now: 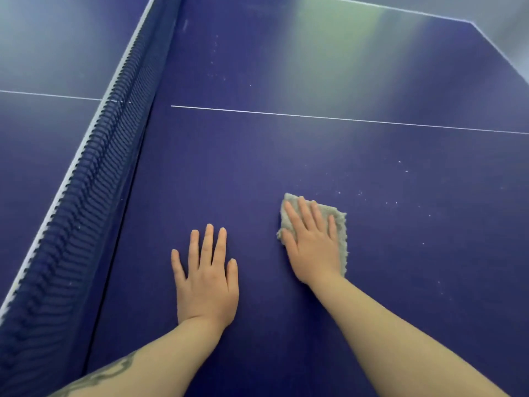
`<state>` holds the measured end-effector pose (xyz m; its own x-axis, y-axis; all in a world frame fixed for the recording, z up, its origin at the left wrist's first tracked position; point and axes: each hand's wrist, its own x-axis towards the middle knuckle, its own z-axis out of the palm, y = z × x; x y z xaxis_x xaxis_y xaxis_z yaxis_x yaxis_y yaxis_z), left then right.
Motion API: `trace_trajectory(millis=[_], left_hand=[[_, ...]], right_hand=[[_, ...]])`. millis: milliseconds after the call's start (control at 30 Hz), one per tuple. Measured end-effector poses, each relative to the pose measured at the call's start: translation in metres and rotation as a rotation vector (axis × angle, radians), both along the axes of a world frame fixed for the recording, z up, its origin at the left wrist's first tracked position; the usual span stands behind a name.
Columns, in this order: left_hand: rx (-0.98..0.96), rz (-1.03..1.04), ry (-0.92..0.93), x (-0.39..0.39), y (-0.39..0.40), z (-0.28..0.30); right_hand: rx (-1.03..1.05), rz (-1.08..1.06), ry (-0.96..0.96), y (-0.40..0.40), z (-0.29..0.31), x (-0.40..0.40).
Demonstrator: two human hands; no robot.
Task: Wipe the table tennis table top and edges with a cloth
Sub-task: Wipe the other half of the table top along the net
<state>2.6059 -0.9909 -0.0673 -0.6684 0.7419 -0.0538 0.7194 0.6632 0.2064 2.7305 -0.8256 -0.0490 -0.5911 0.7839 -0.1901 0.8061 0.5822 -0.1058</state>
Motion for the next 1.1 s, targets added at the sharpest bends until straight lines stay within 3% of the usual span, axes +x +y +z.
trace_trajectory(millis=[67, 133, 267, 400, 467, 600, 667, 800, 967, 1033, 1100], left_hand=[[-0.017, -0.005, 0.004, 0.000, 0.000, 0.001], [-0.038, -0.005, 0.006, 0.000, 0.000, 0.003], [-0.090, -0.029, -0.017, 0.001, -0.001, 0.008], [-0.088, -0.034, -0.010, -0.008, 0.013, 0.021], [-0.118, -0.044, -0.067, -0.022, 0.038, 0.031], [-0.104, -0.009, -0.106, -0.036, 0.082, 0.028], [-0.065, 0.018, -0.058, -0.037, 0.088, 0.020], [-0.026, 0.059, -0.020, -0.036, 0.091, 0.009], [-0.017, 0.114, 0.048, -0.040, 0.091, 0.001], [-0.028, 0.152, 0.064, -0.039, 0.089, -0.002], [-0.027, 0.169, 0.064, -0.038, 0.090, -0.003]], right_hand=[[0.048, -0.252, -0.013, 0.000, -0.003, 0.032], [0.135, -0.249, 0.009, -0.031, -0.005, 0.051], [0.099, 0.141, 0.075, -0.079, -0.007, 0.028], [0.013, 0.498, 0.096, -0.027, 0.002, -0.034], [-0.053, 0.413, 0.053, 0.022, 0.004, -0.047], [-0.009, -0.113, -0.010, 0.069, -0.001, 0.006], [0.084, -0.068, 0.046, 0.045, -0.004, 0.030], [0.087, 0.234, 0.095, 0.006, -0.006, 0.023], [0.026, 0.568, 0.052, 0.045, -0.001, -0.041], [-0.007, 0.459, 0.046, 0.080, 0.000, -0.053], [0.024, 0.196, 0.031, 0.102, -0.001, -0.042]])
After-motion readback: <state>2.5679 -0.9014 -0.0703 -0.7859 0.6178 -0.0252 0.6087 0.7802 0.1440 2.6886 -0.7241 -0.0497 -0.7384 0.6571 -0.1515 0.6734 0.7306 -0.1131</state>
